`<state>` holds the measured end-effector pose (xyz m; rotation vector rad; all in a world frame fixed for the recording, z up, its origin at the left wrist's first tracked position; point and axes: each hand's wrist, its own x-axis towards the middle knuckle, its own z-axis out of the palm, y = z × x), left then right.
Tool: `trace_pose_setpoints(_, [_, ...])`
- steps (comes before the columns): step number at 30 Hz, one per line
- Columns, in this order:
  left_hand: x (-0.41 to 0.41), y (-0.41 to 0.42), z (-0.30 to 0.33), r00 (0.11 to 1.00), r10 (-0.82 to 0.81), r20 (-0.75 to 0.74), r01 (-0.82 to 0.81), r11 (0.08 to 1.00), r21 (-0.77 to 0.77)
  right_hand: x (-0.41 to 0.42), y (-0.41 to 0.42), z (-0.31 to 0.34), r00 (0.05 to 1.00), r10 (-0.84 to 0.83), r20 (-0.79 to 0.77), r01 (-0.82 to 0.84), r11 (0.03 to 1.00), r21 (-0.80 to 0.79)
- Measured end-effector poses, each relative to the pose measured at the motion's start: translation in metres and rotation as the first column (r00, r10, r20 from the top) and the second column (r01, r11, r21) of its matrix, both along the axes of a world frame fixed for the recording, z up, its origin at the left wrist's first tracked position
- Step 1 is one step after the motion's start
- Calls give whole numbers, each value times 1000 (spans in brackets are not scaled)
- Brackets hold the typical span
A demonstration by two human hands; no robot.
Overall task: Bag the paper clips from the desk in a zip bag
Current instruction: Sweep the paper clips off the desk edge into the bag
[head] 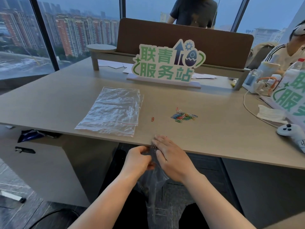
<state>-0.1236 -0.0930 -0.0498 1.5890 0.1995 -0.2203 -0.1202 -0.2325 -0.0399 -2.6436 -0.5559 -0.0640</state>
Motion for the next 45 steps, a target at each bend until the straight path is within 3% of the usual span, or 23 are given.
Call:
trace_pose_setpoints(8, [3,1,-4,1000,-10,3,10,1000,11,-24,2,-3,999,-9,46,4,995,102])
trace_pose_setpoints(13, [1,0,-2,1000,-2,-29,2,1000,-5,-10,-2,6,986,-101,133,69,972,224])
trace_pose_setpoints(26, [4,0,-5,999,20,-45,-19,1000,24,107,13,13,986,-56,-158,39,993,-108])
trace_pose_setpoints(45, [1,-4,-5,999,16,-28,-15,999,37,21,-23,3,995,-8,-97,15,997,74])
